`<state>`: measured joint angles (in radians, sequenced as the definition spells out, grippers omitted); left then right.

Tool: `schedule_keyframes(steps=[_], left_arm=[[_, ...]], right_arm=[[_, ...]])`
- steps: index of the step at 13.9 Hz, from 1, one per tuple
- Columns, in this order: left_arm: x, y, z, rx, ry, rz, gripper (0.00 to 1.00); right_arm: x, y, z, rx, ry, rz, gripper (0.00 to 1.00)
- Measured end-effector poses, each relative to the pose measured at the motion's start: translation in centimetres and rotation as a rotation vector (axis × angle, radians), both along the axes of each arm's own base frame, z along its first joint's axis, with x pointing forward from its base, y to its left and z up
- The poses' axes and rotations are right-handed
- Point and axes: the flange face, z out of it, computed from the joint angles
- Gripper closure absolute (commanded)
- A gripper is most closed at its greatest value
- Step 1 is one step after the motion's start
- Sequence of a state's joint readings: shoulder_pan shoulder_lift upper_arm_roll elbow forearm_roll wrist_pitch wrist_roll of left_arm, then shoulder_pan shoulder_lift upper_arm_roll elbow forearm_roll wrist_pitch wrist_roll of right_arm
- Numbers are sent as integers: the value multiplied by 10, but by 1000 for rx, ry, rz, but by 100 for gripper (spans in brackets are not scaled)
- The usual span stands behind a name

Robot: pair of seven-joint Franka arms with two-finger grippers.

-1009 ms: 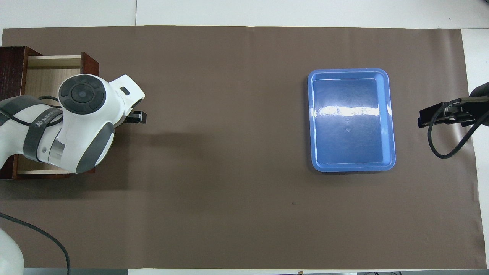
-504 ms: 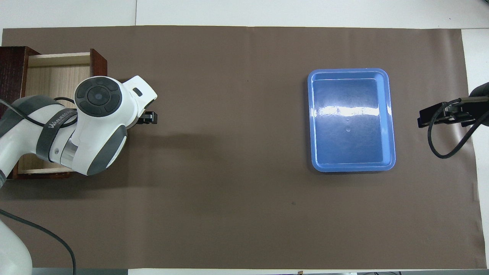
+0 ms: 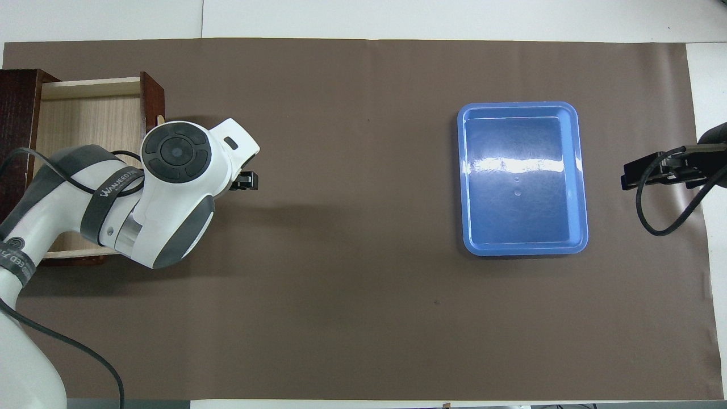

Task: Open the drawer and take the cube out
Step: 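Pull the white drawer handle outward with the left gripper, then release the handle and move the left gripper over the yellow cube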

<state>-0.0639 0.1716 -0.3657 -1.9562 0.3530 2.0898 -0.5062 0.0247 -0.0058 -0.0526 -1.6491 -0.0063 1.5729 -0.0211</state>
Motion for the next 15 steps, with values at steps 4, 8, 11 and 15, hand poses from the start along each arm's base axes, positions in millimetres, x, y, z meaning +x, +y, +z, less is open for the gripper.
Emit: schedule_keyframes(steps=[4,8,11,15], left_arm=[[3,-4,12,16,21,21,0],[25,-1,70,-26,29,97,0],[36,14,103,-73,28,160,0],[61,80,135,-89,-1,294,0]], right_arm=[[0,0,0,0,0,0,0],[0,0,0,0,1,0,0],[0,0,0,0,1,-1,0],[1,-8,2,3,-18,-2,0]])
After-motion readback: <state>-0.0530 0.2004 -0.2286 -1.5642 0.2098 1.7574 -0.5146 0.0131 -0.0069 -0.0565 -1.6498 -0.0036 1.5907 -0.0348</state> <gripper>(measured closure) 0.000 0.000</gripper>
